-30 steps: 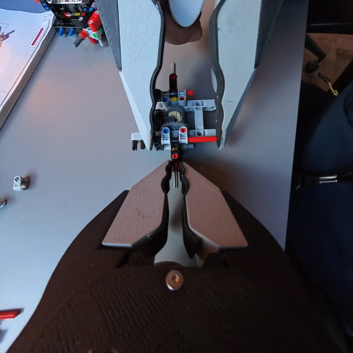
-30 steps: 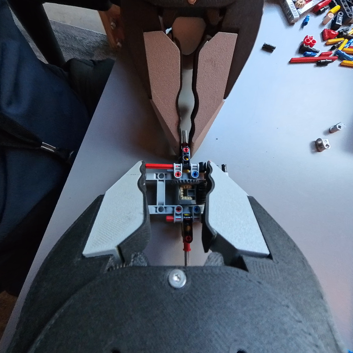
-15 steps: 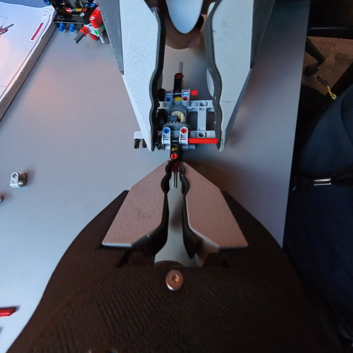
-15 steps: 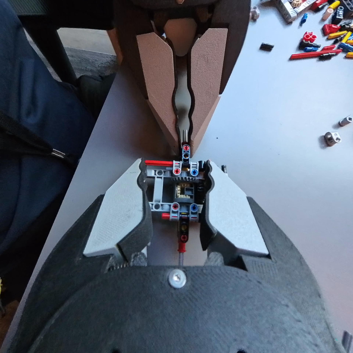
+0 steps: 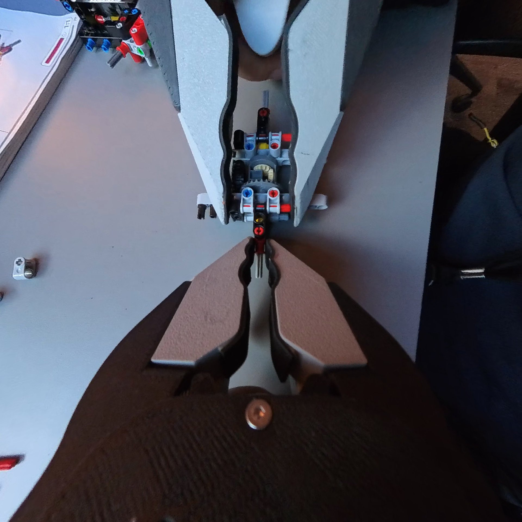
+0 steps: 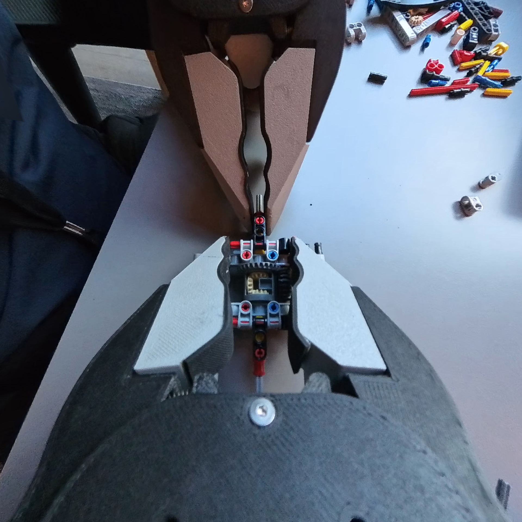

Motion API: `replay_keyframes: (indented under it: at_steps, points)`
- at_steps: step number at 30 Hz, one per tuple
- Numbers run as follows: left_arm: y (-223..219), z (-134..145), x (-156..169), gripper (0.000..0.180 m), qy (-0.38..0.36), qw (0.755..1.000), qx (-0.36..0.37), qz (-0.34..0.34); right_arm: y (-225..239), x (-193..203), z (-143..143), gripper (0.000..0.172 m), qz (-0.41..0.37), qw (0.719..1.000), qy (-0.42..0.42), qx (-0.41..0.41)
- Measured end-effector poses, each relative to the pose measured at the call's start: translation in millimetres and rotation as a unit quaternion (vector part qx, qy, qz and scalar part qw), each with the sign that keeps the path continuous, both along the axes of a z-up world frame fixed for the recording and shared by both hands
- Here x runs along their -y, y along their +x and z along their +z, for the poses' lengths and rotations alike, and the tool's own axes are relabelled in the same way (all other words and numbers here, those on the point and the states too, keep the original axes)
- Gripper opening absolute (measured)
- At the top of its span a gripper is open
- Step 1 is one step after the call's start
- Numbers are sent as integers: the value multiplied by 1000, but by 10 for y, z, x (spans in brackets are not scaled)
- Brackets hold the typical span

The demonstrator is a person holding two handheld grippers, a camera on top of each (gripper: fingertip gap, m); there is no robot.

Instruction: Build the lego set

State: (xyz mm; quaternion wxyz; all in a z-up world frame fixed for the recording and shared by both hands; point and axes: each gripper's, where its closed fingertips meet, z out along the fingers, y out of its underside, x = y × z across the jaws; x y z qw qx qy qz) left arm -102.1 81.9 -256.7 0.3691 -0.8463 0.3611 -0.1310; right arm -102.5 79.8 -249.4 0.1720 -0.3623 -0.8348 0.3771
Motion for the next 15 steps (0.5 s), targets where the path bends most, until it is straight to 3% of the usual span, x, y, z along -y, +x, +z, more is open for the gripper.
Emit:
replay_keyframes:
  at_steps: [12,13,14,15]
  points:
    - [-1,-2,-14,5,-3,1000,3,17,3,-14,-6,38,4,1000,16,0]
    - [-5,-2,-27,5,-3,1000,3,26,-4,-33,2,45,-2,1000,19,0]
    - [-24,-3,-49,5,0,999,-1,40,-18,-62,37,61,-13,1000,24,-7]
    - [-66,-2,-77,5,5,998,-7,61,-38,-124,104,64,-33,999,31,-20]
